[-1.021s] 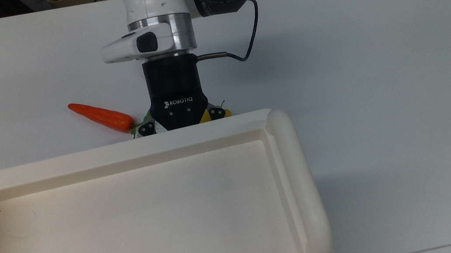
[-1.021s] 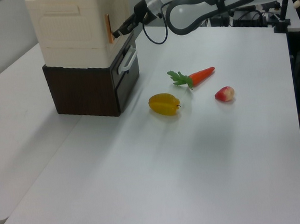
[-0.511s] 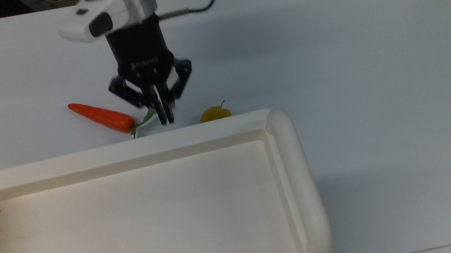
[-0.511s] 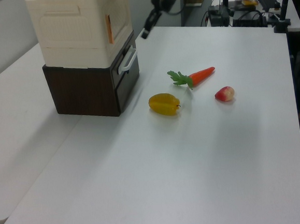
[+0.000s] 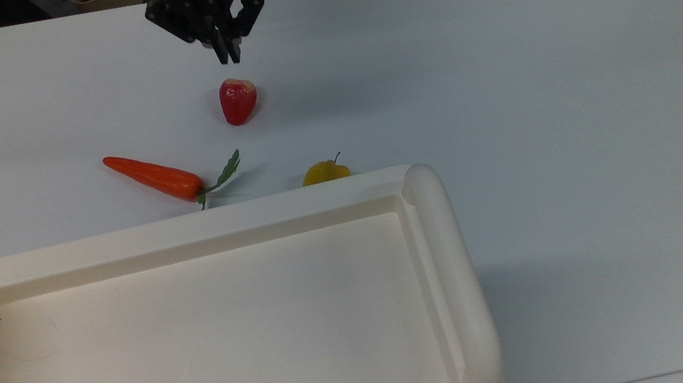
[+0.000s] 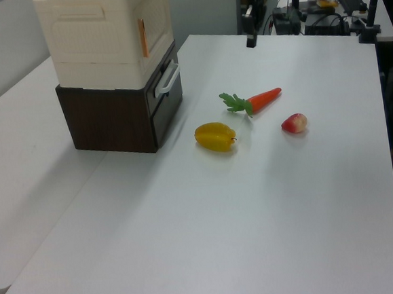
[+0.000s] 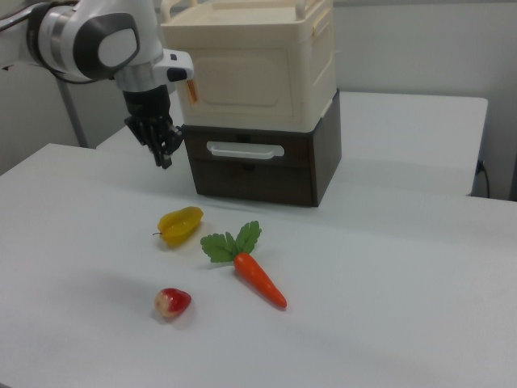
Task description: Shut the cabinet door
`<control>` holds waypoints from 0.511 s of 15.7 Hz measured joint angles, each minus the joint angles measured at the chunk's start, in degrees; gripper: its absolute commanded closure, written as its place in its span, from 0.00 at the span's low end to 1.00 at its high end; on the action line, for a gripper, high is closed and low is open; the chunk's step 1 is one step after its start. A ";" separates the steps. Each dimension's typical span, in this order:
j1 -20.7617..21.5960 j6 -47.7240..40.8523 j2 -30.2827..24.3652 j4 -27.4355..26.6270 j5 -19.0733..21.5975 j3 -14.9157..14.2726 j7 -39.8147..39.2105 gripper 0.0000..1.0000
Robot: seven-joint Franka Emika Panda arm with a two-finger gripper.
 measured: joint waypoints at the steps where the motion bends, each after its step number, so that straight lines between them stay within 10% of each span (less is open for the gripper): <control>1: -0.20 -0.48 -1.25 -1.38 -0.84 -0.05 0.32 0.00; 8: -2.65 -2.82 -7.07 -6.02 -7.06 -0.15 0.91 0.00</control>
